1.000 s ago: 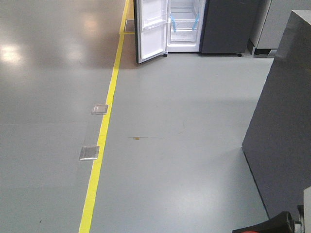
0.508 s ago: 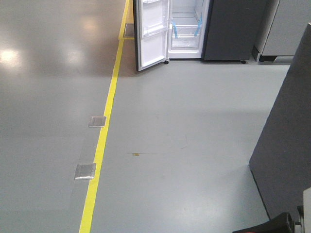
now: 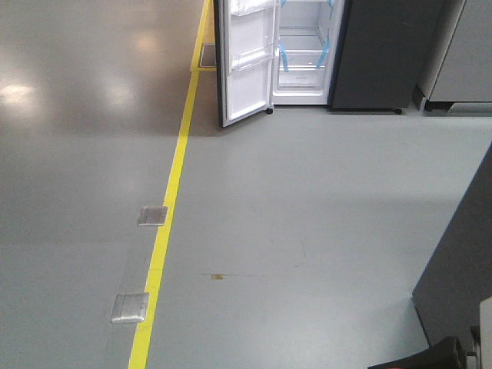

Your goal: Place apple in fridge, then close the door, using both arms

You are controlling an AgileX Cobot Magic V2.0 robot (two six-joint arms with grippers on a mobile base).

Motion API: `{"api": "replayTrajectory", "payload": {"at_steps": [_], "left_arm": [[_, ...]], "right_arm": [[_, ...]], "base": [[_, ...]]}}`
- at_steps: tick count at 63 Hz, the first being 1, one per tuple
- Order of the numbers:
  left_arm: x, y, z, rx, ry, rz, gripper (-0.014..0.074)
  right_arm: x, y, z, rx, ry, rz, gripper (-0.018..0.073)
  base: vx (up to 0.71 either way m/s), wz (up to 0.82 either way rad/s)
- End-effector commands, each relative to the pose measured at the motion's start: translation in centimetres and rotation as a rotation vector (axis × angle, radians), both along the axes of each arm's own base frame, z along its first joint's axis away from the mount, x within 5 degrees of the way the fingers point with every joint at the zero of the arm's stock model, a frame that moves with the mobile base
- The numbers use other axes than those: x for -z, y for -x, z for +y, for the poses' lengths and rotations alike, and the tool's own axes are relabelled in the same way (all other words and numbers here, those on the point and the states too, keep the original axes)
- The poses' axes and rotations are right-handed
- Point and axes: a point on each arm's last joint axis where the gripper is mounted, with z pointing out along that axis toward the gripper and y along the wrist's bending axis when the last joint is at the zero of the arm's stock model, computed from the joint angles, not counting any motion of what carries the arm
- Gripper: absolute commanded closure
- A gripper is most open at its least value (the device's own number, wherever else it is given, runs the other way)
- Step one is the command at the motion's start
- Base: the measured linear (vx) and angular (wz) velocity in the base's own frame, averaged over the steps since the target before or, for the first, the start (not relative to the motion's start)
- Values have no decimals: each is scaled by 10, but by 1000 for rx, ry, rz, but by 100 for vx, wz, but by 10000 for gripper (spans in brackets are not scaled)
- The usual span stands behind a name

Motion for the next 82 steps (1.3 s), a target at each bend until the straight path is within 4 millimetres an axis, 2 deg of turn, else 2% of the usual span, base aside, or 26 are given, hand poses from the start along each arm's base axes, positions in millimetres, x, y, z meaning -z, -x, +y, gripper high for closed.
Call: {"api": "replayTrajectory", "payload": {"at_steps": [1, 82], "left_arm": [[0, 1, 0, -3, 4, -69, 603], [0, 1, 0, -3, 4, -69, 603]], "right_arm": [[-13, -2, 2, 21, -67, -31, 253], [-13, -2, 2, 22, -67, -30, 253]], "base": [[33, 3], [34, 0]]}}
